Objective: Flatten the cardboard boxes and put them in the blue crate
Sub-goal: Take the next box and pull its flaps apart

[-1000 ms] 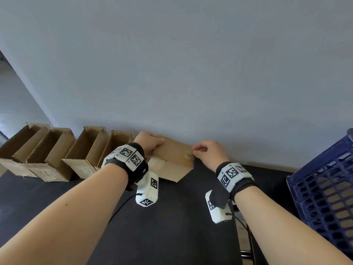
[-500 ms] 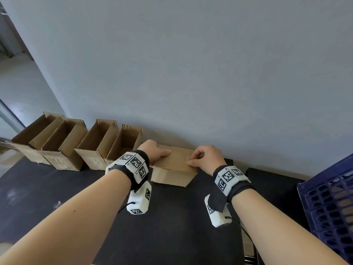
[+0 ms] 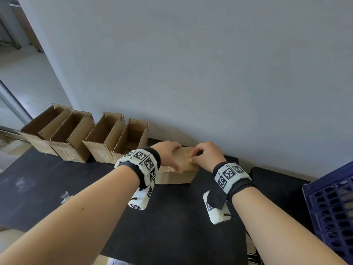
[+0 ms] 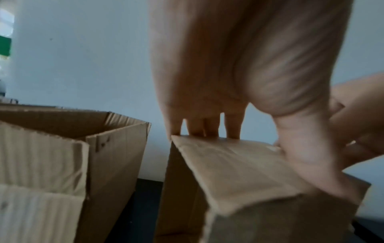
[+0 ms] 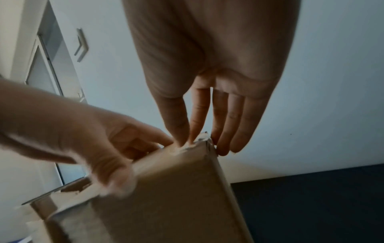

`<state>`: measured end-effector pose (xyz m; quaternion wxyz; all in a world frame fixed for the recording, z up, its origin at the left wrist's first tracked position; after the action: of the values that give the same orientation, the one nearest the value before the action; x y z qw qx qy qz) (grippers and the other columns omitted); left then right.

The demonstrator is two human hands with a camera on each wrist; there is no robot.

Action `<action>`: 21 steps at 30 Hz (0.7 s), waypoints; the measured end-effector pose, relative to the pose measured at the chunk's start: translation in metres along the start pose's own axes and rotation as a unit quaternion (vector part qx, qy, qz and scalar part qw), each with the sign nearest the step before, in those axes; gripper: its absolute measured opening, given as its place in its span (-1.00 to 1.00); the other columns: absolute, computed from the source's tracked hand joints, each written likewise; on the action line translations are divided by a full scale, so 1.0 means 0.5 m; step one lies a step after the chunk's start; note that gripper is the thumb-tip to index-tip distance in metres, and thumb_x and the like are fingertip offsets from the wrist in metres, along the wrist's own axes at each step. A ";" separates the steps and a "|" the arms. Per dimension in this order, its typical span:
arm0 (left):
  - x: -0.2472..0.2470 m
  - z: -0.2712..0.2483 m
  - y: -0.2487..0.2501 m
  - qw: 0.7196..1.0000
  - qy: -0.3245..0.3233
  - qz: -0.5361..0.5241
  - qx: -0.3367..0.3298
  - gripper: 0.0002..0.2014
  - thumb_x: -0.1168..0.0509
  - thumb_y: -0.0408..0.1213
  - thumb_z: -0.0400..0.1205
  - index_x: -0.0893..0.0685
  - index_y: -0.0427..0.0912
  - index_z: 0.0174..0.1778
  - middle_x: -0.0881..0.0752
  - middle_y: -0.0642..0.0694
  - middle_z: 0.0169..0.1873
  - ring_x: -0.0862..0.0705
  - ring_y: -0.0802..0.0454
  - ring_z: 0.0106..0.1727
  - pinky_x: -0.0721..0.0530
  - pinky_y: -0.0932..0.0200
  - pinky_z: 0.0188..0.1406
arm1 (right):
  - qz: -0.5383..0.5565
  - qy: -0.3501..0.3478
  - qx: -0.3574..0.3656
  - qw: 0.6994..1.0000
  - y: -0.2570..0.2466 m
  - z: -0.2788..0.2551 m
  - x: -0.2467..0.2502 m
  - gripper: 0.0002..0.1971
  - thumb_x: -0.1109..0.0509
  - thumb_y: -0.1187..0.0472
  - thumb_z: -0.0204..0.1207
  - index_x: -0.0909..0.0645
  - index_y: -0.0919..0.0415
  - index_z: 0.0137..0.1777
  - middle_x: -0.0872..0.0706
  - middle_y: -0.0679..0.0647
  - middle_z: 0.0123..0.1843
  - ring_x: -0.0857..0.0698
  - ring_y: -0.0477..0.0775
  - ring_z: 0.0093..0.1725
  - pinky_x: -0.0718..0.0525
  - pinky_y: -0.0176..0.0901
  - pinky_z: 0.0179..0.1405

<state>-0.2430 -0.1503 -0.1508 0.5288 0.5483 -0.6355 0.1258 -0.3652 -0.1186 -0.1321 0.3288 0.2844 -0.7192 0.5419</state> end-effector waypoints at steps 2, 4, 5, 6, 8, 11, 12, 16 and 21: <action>-0.022 -0.005 -0.005 0.999 -0.036 0.039 0.008 0.05 -0.59 0.01 0.32 -0.12 -0.04 0.63 -0.42 -0.06 0.45 -0.44 -0.07 0.44 -0.41 -0.01 0.46 | 0.031 -0.004 -0.002 1.000 -0.001 -0.006 -0.005 -0.89 -0.60 0.17 0.31 -0.73 0.12 -0.22 -0.64 -0.18 -0.32 -0.60 -0.11 -0.22 -0.52 -0.25 -0.17; -0.033 -0.007 -0.008 0.995 -0.031 0.092 0.005 0.11 -0.61 0.03 0.28 -0.07 -0.02 0.64 -0.41 -0.07 0.44 -0.42 -0.10 0.45 -0.38 -0.06 0.48 | 0.051 -0.005 -0.012 0.999 0.003 -0.011 -0.012 -0.80 -0.65 0.09 0.25 -0.72 0.11 -0.22 -0.66 -0.19 -0.29 -0.61 -0.14 -0.21 -0.57 -0.21 -0.12; -0.035 -0.007 -0.007 0.995 -0.024 0.102 0.001 0.09 -0.61 0.02 0.28 -0.08 -0.01 0.63 -0.43 -0.07 0.42 -0.43 -0.10 0.43 -0.38 -0.05 0.47 | 0.050 -0.005 -0.018 0.999 0.007 -0.013 -0.016 -0.76 -0.67 0.06 0.21 -0.70 0.10 -0.21 -0.66 -0.17 -0.27 -0.62 -0.12 -0.18 -0.60 -0.18 -0.08; -0.036 -0.007 -0.005 0.995 -0.019 0.101 -0.004 0.07 -0.61 0.00 0.28 -0.11 -0.01 0.62 -0.45 -0.07 0.39 -0.44 -0.09 0.41 -0.38 -0.04 0.46 | 0.040 -0.005 -0.023 0.999 0.011 -0.015 -0.020 -0.71 -0.68 0.04 0.18 -0.68 0.09 -0.20 -0.65 -0.16 -0.24 -0.62 -0.09 -0.15 -0.61 -0.16 -0.07; -0.038 -0.006 -0.001 0.996 -0.020 0.091 -0.015 0.04 -0.61 -0.04 0.28 -0.14 0.00 0.60 -0.47 -0.06 0.37 -0.45 -0.08 0.39 -0.39 -0.02 0.43 | 0.004 -0.009 -0.025 1.000 0.016 -0.020 -0.029 -0.65 -0.68 -0.01 0.15 -0.63 0.08 -0.17 -0.63 -0.11 -0.16 -0.61 -0.05 -0.09 -0.57 -0.16 -0.08; -0.037 -0.007 0.000 0.996 -0.013 0.087 -0.022 0.02 -0.61 -0.03 0.28 -0.17 0.00 0.59 -0.48 -0.05 0.36 -0.46 -0.08 0.37 -0.39 -0.01 0.43 | -0.012 0.004 -0.022 1.000 0.017 -0.025 -0.032 -0.64 -0.67 -0.04 0.15 -0.60 0.05 -0.19 -0.66 -0.04 -0.04 -0.61 -0.02 -0.04 -0.53 -0.18 -0.07; -0.038 -0.007 -0.001 0.996 -0.007 0.085 -0.023 0.02 -0.61 0.00 0.28 -0.18 0.00 0.58 -0.48 -0.05 0.36 -0.46 -0.07 0.37 -0.38 -0.01 0.44 | -0.005 0.012 -0.024 1.000 0.017 -0.026 -0.031 -0.66 -0.67 -0.03 0.17 -0.61 0.05 -0.20 -0.66 -0.05 -0.05 -0.61 -0.03 -0.05 -0.54 -0.18 -0.06; -0.037 -0.007 -0.007 0.997 0.011 0.070 -0.024 -0.01 -0.58 0.07 0.27 -0.20 0.04 0.57 -0.50 -0.03 0.35 -0.45 -0.06 0.39 -0.30 -0.06 0.50 | 0.024 0.027 -0.022 0.999 0.015 -0.027 -0.036 -0.77 -0.67 0.05 0.20 -0.67 0.05 -0.27 -0.70 -0.06 -0.09 -0.63 -0.05 -0.09 -0.59 -0.17 -0.05; -0.039 -0.006 -0.010 0.998 0.008 0.058 -0.014 -0.02 -0.58 0.03 0.29 -0.20 0.06 0.57 -0.49 -0.02 0.35 -0.43 -0.07 0.41 -0.20 -0.16 0.55 | 0.015 0.016 -0.019 1.000 0.008 -0.020 -0.044 -0.75 -0.65 0.11 0.24 -0.60 -0.04 -0.47 -0.72 -0.09 -0.18 -0.66 -0.04 -0.13 -0.57 -0.19 -0.11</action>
<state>-0.2404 -0.1386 -0.1675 0.5329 0.5020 -0.6640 0.1521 -0.3530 -0.1065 -0.1497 0.3374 0.2592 -0.7282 0.5373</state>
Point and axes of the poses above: each hand's wrist, its own z-axis towards the middle knuckle, its own x-axis out of the back of the hand, y = z × x, the point moved 9 cm from there along z, towards the middle knuckle
